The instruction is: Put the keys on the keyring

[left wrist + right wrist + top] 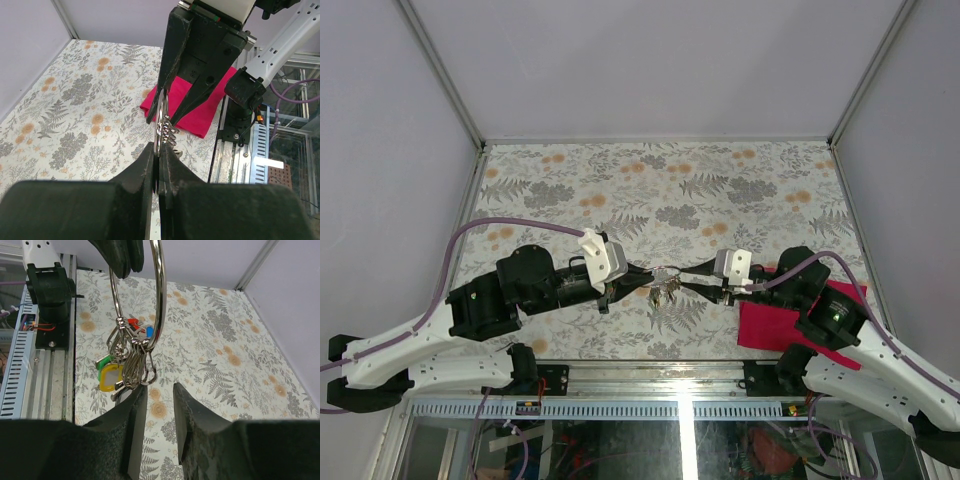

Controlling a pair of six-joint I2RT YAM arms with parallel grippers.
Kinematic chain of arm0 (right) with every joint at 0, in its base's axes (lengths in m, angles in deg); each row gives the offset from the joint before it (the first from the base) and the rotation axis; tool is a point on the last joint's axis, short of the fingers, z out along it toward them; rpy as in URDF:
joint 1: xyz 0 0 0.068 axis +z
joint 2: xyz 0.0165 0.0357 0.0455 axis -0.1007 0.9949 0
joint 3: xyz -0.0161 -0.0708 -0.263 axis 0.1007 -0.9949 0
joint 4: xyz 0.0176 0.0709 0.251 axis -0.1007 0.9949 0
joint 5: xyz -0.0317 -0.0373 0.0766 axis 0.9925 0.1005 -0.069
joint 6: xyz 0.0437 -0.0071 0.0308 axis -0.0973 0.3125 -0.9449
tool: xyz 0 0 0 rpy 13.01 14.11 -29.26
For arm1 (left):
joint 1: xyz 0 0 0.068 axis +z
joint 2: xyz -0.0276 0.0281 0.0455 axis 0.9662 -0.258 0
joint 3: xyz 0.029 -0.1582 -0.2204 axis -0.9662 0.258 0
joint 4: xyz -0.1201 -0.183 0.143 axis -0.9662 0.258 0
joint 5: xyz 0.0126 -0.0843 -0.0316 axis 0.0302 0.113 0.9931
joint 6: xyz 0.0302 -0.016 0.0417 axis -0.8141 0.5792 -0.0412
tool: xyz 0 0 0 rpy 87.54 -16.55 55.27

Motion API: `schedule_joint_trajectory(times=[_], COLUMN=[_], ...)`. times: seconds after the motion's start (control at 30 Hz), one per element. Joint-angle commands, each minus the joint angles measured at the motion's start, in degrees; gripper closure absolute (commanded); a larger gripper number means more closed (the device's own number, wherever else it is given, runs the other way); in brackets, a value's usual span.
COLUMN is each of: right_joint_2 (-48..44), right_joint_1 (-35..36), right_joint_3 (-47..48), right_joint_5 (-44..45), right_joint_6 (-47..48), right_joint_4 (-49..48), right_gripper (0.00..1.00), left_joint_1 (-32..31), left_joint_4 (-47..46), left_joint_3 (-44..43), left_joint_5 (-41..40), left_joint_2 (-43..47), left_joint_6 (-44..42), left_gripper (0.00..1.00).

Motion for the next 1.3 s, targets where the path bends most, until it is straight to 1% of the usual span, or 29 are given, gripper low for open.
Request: schedule_joint_trajectory(times=[0.0, 0.2, 0.4, 0.57, 0.93, 1.1, 1.27], right_joint_2=[-0.7, -1.0, -1.1, -1.5, -2.5, -2.0, -1.8], right_joint_1=[0.2, 0.1, 0.2, 0.2, 0.1, 0.2, 0.1], right_joint_3=[1.0, 0.9, 0.5, -0.4, -5.5, -6.6, -6.9], right_joint_5=[-0.6, -0.1, 0.7, 1.8, 5.6, 5.5, 4.3], right_joint_6=[-1.0, -0.8, -1.7, -2.5, -9.0, -10.3, -10.4], right_joint_4=[-4.9, -4.5, -6.2, -8.0, -19.0, -21.9, -21.9], right_gripper=[0.67, 0.70, 0.67, 0.68, 0.69, 0.69, 0.69], left_joint_1=[0.2, 0.2, 0.2, 0.2, 0.2, 0.2, 0.2], left_joint_4=[-3.9, -3.9, -3.8, -3.9, -4.7, -4.7, -4.7], left_joint_3=[-2.1, -2.2, -2.4, -2.5, -2.0, -2.1, -2.2], left_joint_5=[-0.6, -0.4, -0.4, -0.5, -1.4, -2.1, -2.4], left_joint_2=[0.6, 0.4, 0.1, 0.0, -0.5, -0.5, -0.6], left_joint_6=[-0.4, -0.3, -0.4, -0.4, -0.3, -0.2, -0.1], left_gripper=[1.00, 1.00, 1.00, 1.00, 1.00, 1.00, 1.00])
